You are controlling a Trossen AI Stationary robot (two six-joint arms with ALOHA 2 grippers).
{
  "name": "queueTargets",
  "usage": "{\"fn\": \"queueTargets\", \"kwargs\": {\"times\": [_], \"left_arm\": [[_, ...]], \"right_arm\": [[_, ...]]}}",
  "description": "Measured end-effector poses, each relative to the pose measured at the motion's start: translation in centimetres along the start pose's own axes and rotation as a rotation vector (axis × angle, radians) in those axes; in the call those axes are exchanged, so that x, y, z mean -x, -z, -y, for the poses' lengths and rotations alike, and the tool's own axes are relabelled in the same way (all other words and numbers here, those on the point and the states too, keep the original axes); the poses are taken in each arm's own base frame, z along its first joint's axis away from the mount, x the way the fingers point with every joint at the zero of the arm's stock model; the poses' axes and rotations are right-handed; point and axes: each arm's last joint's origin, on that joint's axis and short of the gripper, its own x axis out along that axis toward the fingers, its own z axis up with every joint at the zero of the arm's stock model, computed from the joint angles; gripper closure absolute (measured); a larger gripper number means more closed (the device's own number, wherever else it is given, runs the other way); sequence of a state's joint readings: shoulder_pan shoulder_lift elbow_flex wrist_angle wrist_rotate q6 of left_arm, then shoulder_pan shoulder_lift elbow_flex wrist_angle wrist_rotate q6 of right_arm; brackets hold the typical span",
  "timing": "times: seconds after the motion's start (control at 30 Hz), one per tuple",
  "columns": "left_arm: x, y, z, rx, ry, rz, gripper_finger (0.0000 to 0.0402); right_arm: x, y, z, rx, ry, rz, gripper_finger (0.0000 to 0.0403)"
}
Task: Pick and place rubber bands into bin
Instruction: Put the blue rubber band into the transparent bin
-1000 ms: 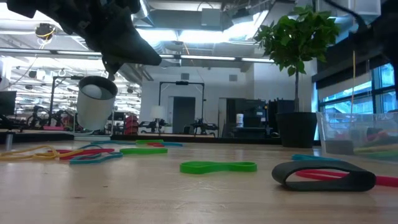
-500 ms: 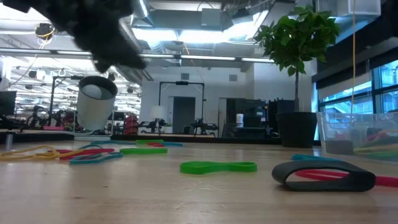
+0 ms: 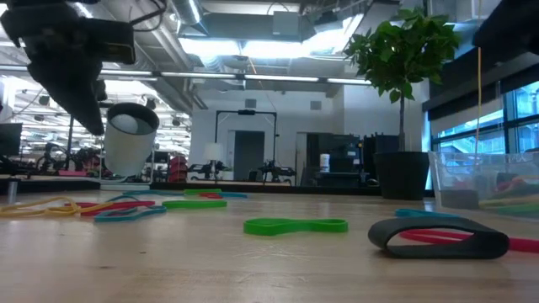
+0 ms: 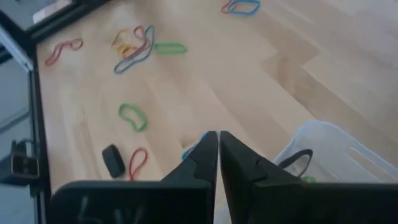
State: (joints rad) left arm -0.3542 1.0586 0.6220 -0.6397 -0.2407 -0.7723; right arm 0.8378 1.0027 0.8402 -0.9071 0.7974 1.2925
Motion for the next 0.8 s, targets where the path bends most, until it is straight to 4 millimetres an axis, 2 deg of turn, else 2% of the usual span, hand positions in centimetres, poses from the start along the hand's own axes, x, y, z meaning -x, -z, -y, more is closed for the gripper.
{"fn": "queueTargets", "kwargs": {"times": [0.4, 0.63, 0.8], "left_arm": [[-3.9, -1.2, -0.2, -0.216, -0.075, -0.064, 0.0277], [-6.5, -1.4, -0.4, -0.301, -0.1, -0.122, 0.0272], [-8.2, -1.3, -0.3, -0.322, -0.048, -0.182, 0.0279]], "right_arm": [[-2.8, -0.9, -0.6, -0.087, 0.088, 0.039, 0.038], [-3.9, -0.6, -1.4, -0.101, 0.1, 0.043, 0.038], [-4.3, -0.5, -1.7, -0.107, 0.093, 0.045, 0.038]]}}
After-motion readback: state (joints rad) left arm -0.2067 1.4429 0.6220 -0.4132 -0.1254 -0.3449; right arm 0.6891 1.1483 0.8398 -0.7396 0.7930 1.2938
